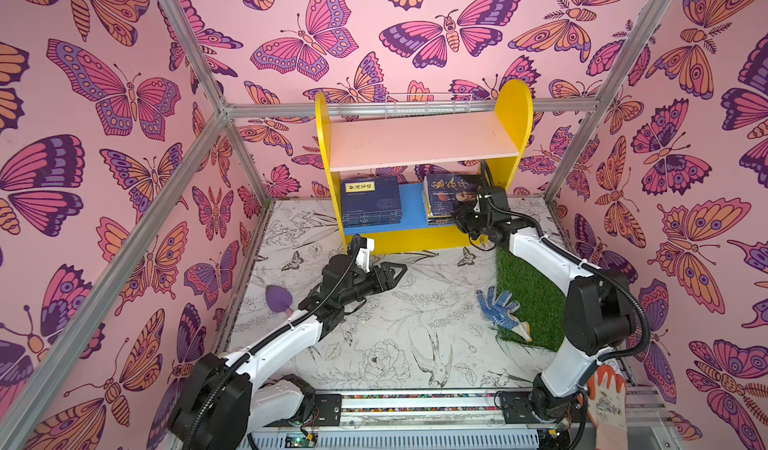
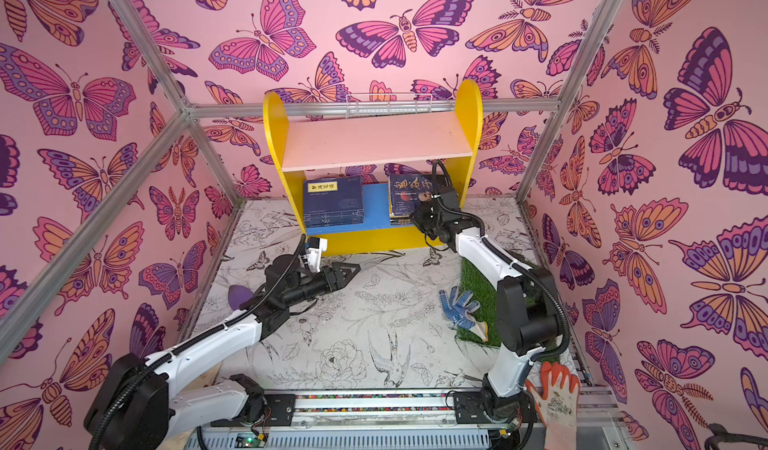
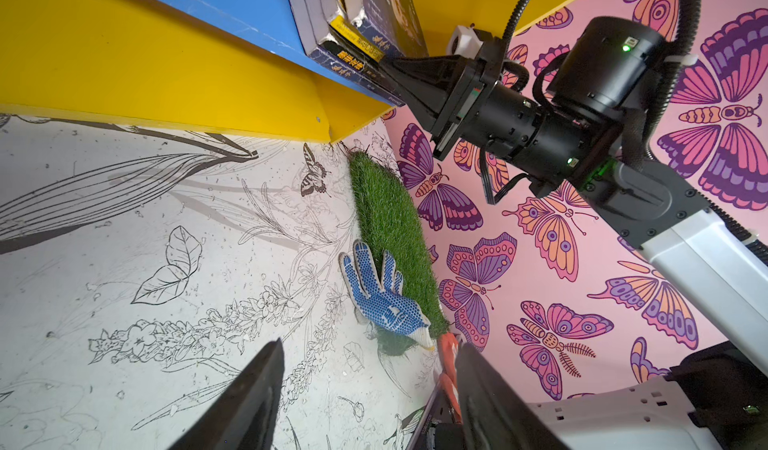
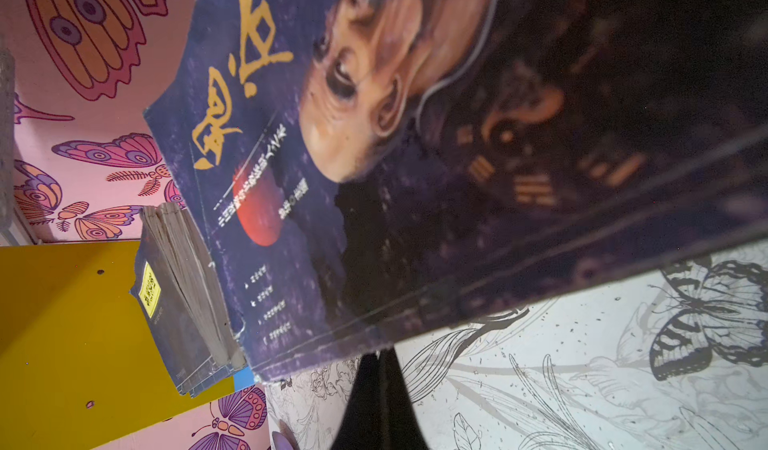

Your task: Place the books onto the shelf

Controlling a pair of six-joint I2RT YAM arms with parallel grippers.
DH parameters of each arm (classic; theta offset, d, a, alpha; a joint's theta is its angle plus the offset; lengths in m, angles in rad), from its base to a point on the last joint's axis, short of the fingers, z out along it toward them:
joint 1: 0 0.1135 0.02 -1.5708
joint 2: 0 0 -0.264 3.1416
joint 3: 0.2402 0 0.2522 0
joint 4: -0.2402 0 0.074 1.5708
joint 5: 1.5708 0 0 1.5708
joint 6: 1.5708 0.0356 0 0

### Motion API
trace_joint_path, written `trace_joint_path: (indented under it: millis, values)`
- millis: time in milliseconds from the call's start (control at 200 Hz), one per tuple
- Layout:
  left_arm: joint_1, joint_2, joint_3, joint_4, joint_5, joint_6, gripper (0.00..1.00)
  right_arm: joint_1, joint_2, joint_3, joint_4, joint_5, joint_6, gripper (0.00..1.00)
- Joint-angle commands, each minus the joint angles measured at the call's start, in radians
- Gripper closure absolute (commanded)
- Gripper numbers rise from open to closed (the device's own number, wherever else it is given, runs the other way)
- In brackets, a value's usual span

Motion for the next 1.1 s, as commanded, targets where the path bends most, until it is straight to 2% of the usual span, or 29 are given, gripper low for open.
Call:
trace_joint_path:
  millis: [0, 291, 411, 551, 711, 776, 796, 806, 862, 972, 1092]
  values:
    - [0.005, -0.015, -0.015, -0.018, 0.0, 0.021, 0.32, 0.007, 0.023, 0.059, 0.021, -0.011, 0.002, 0.99]
    - [0.004, -0.019, -0.013, -0.033, -0.004, 0.033, 0.32, 0.007, -0.013, 0.042, 0.018, -0.018, -0.01, 1.0]
    - [0.005, -0.04, 0.013, -0.132, -0.056, 0.076, 0.32, 0.006, -0.095, -0.025, 0.013, 0.029, -0.071, 0.99]
    - [0.02, -0.128, 0.044, -0.376, -0.278, 0.154, 0.3, -0.012, -0.233, -0.115, -0.028, 0.165, -0.203, 0.98]
    - [0.12, -0.25, 0.089, -0.736, -0.609, 0.224, 0.25, -0.043, -0.411, -0.268, -0.034, 0.421, -0.398, 0.94]
    - [0.149, -0.285, 0.11, -0.851, -0.783, 0.259, 0.13, -0.045, -0.475, -0.342, -0.019, 0.528, -0.498, 0.81]
    - [0.156, -0.293, 0.116, -0.878, -0.83, 0.274, 0.08, -0.045, -0.492, -0.369, -0.006, 0.554, -0.527, 0.75]
    - [0.159, -0.297, 0.118, -0.889, -0.856, 0.279, 0.02, -0.045, -0.499, -0.384, 0.002, 0.565, -0.537, 0.72]
    - [0.178, -0.31, 0.124, -0.924, -0.968, 0.315, 0.01, -0.045, -0.534, -0.477, 0.073, 0.621, -0.596, 0.6]
    - [0.218, -0.294, 0.112, -0.911, -1.106, 0.378, 0.01, -0.045, -0.567, -0.656, 0.212, 0.739, -0.639, 0.52]
    - [0.259, -0.225, 0.061, -0.797, -1.12, 0.507, 0.01, -0.045, -0.534, -0.76, 0.279, 0.854, -0.653, 0.47]
